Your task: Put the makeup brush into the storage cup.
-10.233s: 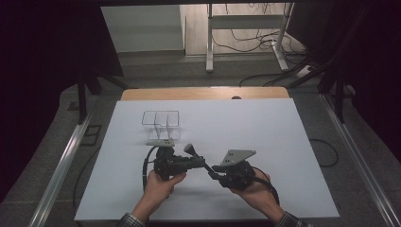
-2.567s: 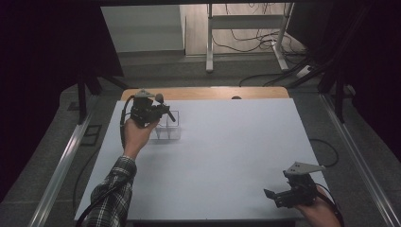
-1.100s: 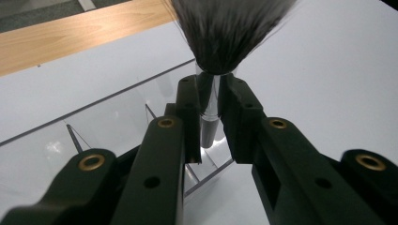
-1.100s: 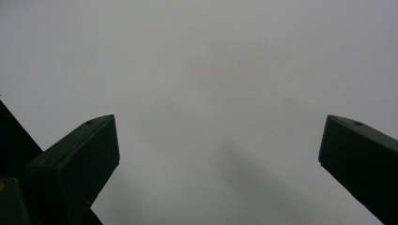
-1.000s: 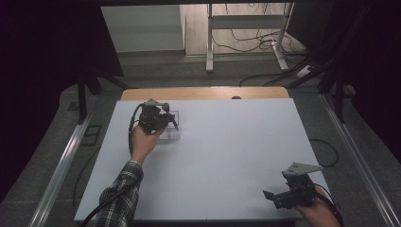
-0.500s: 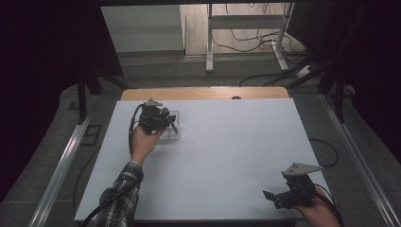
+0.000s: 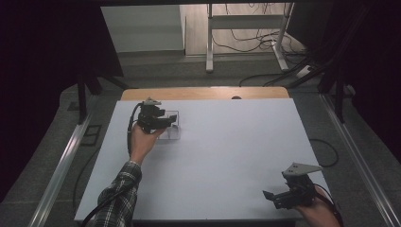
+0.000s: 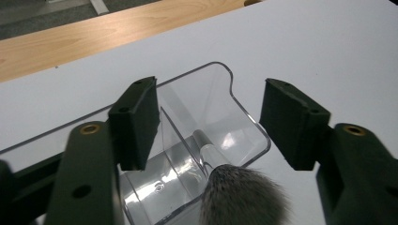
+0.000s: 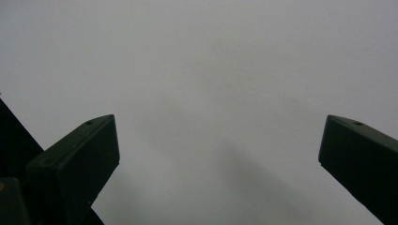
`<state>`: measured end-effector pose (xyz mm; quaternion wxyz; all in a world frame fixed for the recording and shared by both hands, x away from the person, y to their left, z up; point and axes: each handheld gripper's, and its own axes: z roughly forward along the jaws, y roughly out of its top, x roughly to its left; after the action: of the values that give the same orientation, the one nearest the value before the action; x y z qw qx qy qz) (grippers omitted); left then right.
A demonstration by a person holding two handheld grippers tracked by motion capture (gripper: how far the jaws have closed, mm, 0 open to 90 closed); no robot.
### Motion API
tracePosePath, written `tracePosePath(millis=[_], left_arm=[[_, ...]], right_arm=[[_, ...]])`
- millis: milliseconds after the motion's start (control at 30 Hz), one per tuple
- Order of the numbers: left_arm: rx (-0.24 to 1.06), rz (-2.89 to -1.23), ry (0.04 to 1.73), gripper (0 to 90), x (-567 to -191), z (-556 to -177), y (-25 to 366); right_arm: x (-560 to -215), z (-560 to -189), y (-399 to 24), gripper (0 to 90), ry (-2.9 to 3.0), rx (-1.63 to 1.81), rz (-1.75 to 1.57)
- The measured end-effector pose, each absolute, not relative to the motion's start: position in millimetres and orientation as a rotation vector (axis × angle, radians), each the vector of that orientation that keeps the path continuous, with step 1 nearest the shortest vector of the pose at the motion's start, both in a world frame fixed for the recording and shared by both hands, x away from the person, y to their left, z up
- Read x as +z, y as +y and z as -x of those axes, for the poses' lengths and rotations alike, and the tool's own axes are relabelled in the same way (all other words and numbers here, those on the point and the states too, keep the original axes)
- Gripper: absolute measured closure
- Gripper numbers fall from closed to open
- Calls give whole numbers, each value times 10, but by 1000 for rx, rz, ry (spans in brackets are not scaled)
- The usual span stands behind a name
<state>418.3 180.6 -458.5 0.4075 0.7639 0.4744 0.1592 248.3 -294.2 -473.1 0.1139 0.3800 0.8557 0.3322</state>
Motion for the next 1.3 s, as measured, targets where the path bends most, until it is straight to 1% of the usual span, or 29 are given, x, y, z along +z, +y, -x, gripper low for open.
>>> tracePosePath(millis=[233, 400, 433, 500, 567, 700, 800, 933, 1300], left_arm=[[390, -1921, 1187, 271, -4563, -4182, 1824], [378, -1926, 1183, 183, -4560, -4182, 1818], [380, -1931, 1185, 183, -4559, -4181, 1814], [381, -1939, 1179, 136, -4557, -4180, 1813], [376, -1934, 1176, 107, -4552, -4178, 1817], [383, -1938, 1179, 63, -4538, -4173, 1820], [380, -1970, 1170, 19, -4528, -4162, 1820], [382, -1978, 1168, 2, -4521, -4153, 1827], [405, -2020, 1149, 0, -4512, -4118, 1829]], right_arm=[[-4731, -2482, -2938, 0, 2510, 971, -1120], [-4732, -2481, -2937, 0, 2512, 970, -1120], [-4732, -2481, -2937, 0, 2512, 970, -1120], [-4733, -2482, -2936, 0, 2511, 971, -1121], [-4732, -2481, -2937, 0, 2510, 971, -1122], [-4733, -2482, -2937, 0, 2510, 974, -1121], [-4734, -2481, -2936, 0, 2509, 974, -1123], [-4736, -2483, -2936, 0, 2510, 972, -1121], [-4730, -2476, -2941, 0, 2508, 973, -1121]])
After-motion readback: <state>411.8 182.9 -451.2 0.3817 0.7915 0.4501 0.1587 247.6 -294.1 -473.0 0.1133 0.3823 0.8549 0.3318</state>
